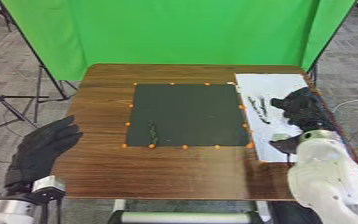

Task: Arrange flowers

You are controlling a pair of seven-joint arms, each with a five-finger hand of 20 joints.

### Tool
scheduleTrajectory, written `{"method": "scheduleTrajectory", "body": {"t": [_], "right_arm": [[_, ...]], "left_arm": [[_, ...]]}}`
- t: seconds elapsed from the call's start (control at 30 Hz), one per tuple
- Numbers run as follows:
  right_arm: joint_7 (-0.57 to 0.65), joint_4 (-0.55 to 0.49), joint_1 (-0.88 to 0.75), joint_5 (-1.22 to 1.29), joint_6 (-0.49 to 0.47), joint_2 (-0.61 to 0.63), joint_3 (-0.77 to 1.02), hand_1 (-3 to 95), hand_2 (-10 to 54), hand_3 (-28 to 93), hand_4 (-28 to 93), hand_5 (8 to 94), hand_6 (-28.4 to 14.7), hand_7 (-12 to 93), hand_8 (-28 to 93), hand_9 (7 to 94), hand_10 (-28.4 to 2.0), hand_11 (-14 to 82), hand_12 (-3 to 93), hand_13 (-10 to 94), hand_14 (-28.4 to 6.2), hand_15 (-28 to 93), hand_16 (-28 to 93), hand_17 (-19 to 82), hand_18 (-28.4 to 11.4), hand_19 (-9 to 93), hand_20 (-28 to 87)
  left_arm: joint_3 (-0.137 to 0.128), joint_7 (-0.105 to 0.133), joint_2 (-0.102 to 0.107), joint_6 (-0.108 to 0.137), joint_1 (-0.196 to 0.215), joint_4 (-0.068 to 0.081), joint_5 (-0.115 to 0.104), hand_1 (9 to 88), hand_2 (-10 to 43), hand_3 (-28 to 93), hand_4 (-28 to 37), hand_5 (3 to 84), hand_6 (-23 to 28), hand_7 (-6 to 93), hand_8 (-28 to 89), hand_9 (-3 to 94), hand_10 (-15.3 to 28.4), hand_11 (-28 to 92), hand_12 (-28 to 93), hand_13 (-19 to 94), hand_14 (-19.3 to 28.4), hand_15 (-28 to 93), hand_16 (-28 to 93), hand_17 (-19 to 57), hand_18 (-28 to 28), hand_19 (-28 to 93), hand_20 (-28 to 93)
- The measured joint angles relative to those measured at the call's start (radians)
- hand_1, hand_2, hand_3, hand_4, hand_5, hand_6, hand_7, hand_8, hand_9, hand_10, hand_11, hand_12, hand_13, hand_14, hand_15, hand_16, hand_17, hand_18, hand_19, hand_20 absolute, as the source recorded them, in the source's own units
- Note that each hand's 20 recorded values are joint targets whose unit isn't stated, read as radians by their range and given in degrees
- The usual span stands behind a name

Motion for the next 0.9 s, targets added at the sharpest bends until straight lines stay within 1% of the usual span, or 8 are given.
{"method": "scheduleTrajectory", "body": {"t": [0.1,0.17,0.27,0.37,0.53,0.63,0.77,0.9], "right_arm": [[0.038,0.006,-0.096,-0.013,0.001,0.01,0.096,29.7,0.0,79,-22,68.4,-9.1,23,-10,65.8,-21.4,38.8,20.4,65,-14.8,74,18,46,-20.3,93,24],[0.066,0.016,-0.147,-0.037,0.001,0.014,0.135,30.1,-0.4,79,-22,68.1,-9.4,23,-10,64.8,-21.6,44.4,22.1,65,-14.3,76,19,47,-20.2,93,27],[0.1,0.038,-0.201,-0.098,0.0,0.018,0.156,30.3,-0.9,79,-22,67.6,-10.1,23,-10,64.0,-21.7,48.6,23.1,66,-13.9,77,19,48,-20.0,93,29],[0.117,0.06,-0.234,-0.143,-0.007,0.019,0.161,30.5,-1.4,79,-22,67.3,-10.7,21,-10,63.5,-21.9,50.0,23.2,66,-13.9,78,19,48,-20.0,93,31],[0.139,0.087,-0.24,-0.14,-0.032,0.019,0.163,31.6,-2.7,78,-23,66.6,-11.9,19,-10,62.1,-22.8,50.7,23.1,66,-14.0,78,19,49,-20.0,93,31],[0.15,0.106,-0.227,-0.133,-0.041,0.02,0.163,31.9,-2.9,78,-23,66.4,-12.4,17,-9,62.3,-23.1,47.6,21.3,66,-14.1,78,19,49,-19.9,93,31],[0.164,0.132,-0.203,-0.126,-0.041,0.025,0.157,32.5,-3.6,78,-23,66.6,-12.5,17,-9,62.7,-22.8,46.5,20.7,66,-14.3,78,19,49,-19.3,93,30],[0.175,0.154,-0.178,-0.122,-0.041,0.028,0.146,32.8,-3.8,78,-23,66.7,-12.7,16,-9,63.0,-22.9,46.0,20.5,66,-14.3,78,18,50,-19.2,93,30]], "left_arm": [[0.01,0.003,0.006,0.002,-0.004,0.0,-0.002,26.5,4.0,82,-21.5,41.8,11.4,17.6,-10,36.5,20.9,34,10,22,26.7,60,-14,-10.0,21.4,58,6],[0.018,0.007,0.011,0.003,-0.007,0.001,-0.003,26.5,3.9,82,-21.5,41.8,11.5,17.6,-10,36.5,20.9,34,10,22,26.7,60,-14,-10.0,21.4,58,6],[0.029,0.01,0.017,0.003,-0.014,0.002,-0.004,26.4,3.9,82,-21.5,41.8,11.5,17.6,-10,36.4,21.0,34,10,22,26.7,61,-14,-10.0,21.4,58,6],[0.037,0.01,0.019,0.003,-0.024,0.003,-0.004,26.4,3.9,82,-21.5,41.8,11.5,17.5,-10,36.4,21.0,34,10,22,26.7,61,-14,-10.1,21.4,58,6],[0.047,0.009,0.021,0.003,-0.041,0.004,-0.004,26.4,3.9,82,-21.5,41.9,11.5,17.6,-10,36.4,21.0,34,10,22,26.7,61,-14,-10.1,21.4,58,6],[0.051,0.009,0.021,0.003,-0.046,0.004,-0.004,26.4,4.0,82,-21.5,41.9,11.5,17.6,-10,36.4,21.0,34,10,22,26.7,61,-14,-10.1,21.4,58,6],[0.06,0.008,0.021,0.003,-0.051,0.006,-0.004,26.4,4.0,82,-21.5,41.9,11.5,17.6,-10,36.4,21.0,34,10,22,26.8,61,-14,-10.1,21.4,58,6],[0.062,0.008,0.02,0.003,-0.054,0.006,-0.004,26.4,3.9,82,-21.5,41.9,11.5,17.6,-10,36.4,20.9,33,10,22,26.7,61,-14,-10.1,21.4,58,6]]}}
